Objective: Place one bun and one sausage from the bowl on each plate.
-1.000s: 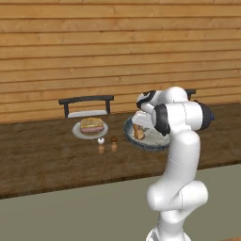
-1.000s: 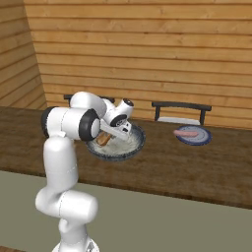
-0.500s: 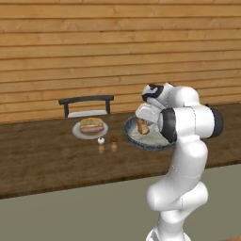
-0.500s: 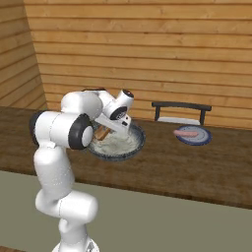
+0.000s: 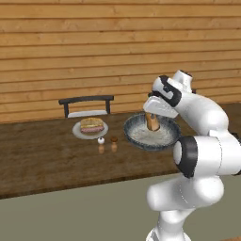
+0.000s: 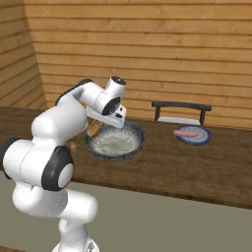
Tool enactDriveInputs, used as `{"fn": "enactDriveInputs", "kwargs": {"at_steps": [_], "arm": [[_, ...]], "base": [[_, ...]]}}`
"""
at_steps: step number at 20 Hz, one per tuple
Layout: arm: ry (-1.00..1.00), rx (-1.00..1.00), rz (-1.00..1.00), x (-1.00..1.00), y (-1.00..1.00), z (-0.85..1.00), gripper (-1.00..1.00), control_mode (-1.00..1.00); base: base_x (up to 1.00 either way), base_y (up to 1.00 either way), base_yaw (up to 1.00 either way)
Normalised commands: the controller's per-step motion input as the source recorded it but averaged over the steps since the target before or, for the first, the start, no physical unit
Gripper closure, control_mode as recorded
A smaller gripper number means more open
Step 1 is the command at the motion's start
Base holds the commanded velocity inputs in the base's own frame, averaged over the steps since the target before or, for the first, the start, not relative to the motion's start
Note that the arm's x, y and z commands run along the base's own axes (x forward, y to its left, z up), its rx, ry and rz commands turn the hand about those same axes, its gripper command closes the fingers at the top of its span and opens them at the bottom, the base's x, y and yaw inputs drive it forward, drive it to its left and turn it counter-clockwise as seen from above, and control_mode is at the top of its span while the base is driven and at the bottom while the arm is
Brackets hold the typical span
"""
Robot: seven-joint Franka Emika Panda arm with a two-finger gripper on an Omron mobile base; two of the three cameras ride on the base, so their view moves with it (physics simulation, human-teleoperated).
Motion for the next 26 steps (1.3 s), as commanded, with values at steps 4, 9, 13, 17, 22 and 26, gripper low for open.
{"fn": "enactDriveInputs", "kwargs": {"at_steps": [4, 9, 13, 17, 22, 26], "arm": [[-0.11, -0.01, -0.21, -0.46, -0.13, 0.73, 1.0, -1.0], [-0.04, 0.0, -0.22, -0.24, -0.08, 0.31, 1.0, -1.0], [0.0, 0.0, -0.04, -0.03, -0.02, 0.06, 1.0, -1.0], [0.0, 0.0, 0.0, 0.0, 0.0, 0.0, 1.0, -1.0], [0.0, 0.0, 0.0, 0.0, 0.0, 0.0, 1.0, -1.0], [0.0, 0.0, 0.0, 0.0, 0.0, 0.0, 1.0, 1.0]], "base": [[0.0, 0.0, 0.0], [0.0, 0.0, 0.0], [0.0, 0.0, 0.0], [0.0, 0.0, 0.0], [0.0, 0.0, 0.0], [-0.02, -0.19, 0.0]]}}
